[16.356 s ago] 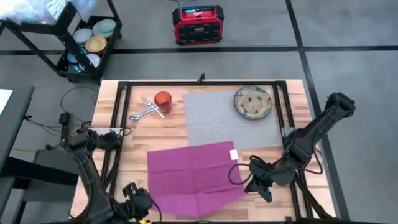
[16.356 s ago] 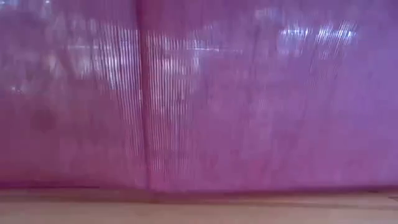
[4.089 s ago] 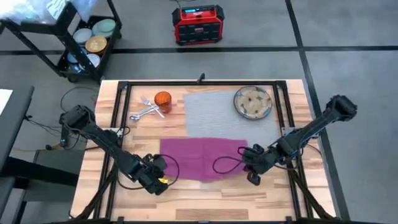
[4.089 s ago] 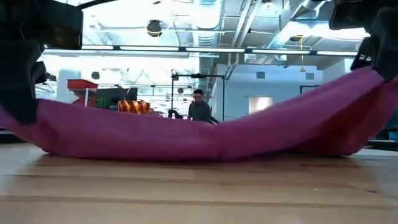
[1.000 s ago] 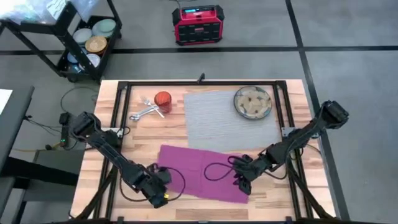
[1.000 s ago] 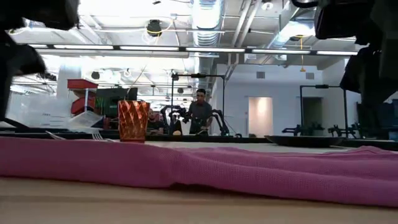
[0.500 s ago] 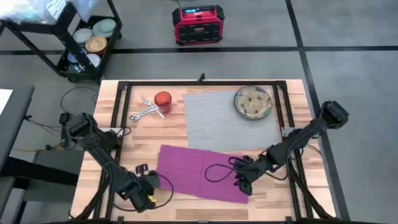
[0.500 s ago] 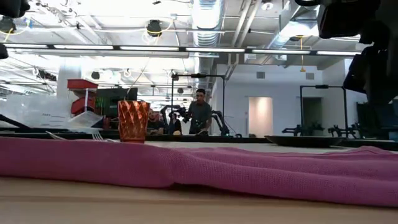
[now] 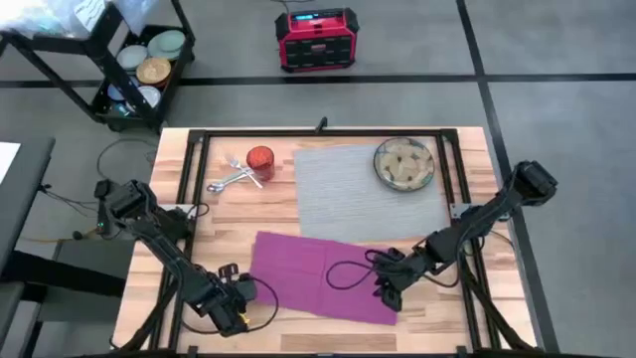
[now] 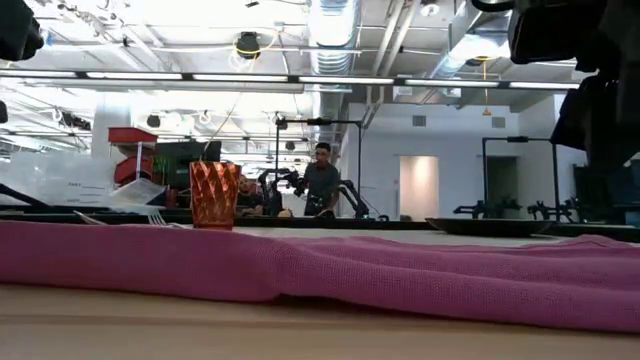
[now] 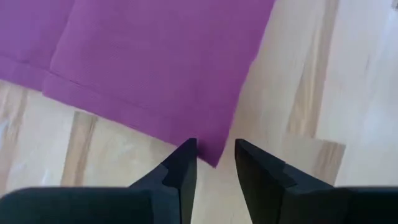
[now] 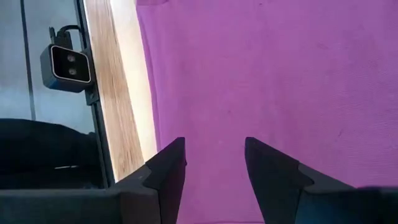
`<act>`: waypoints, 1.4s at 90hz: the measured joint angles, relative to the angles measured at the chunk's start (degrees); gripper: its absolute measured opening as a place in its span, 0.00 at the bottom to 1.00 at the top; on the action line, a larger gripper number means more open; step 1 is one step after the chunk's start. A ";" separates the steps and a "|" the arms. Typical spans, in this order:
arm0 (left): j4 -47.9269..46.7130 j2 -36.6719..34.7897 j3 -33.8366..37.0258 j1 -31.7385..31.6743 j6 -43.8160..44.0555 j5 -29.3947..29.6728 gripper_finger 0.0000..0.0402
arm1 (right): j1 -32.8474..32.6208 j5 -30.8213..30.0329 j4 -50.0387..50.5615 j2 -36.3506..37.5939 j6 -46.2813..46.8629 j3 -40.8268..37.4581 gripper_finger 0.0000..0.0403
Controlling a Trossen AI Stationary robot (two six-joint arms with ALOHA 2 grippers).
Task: Set table place
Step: Fold the purple napkin
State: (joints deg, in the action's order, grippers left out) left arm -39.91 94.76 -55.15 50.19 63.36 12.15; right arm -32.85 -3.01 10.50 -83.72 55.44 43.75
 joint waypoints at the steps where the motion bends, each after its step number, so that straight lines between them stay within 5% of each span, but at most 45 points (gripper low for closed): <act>1: -0.17 0.00 0.04 0.00 0.09 -0.01 0.23 | 0.01 -0.01 0.00 0.00 0.00 0.00 0.38; 42: 5.49 0.02 4.56 0.00 3.34 0.99 0.19 | 0.54 -2.05 6.82 0.04 2.90 0.00 0.38; 58: 6.10 0.02 4.56 -0.53 4.34 1.63 0.03 | 2.79 -4.99 14.32 0.04 5.48 -0.04 0.38; 74: 4.82 0.04 4.56 -1.16 6.89 2.29 0.00 | 3.38 -4.56 9.38 0.09 4.09 -0.04 0.38; 102: -12.39 0.07 0.44 -2.79 14.88 11.95 0.00 | 3.80 -4.61 6.11 0.09 3.30 -0.04 0.38; 126: -28.26 0.00 0.41 -9.91 27.43 13.55 0.00 | 6.91 -4.63 6.51 0.09 2.49 -0.04 0.38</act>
State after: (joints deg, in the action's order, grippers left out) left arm -68.17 94.76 -54.74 40.28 90.79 25.70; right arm -25.94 -7.64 17.01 -83.64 57.93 43.70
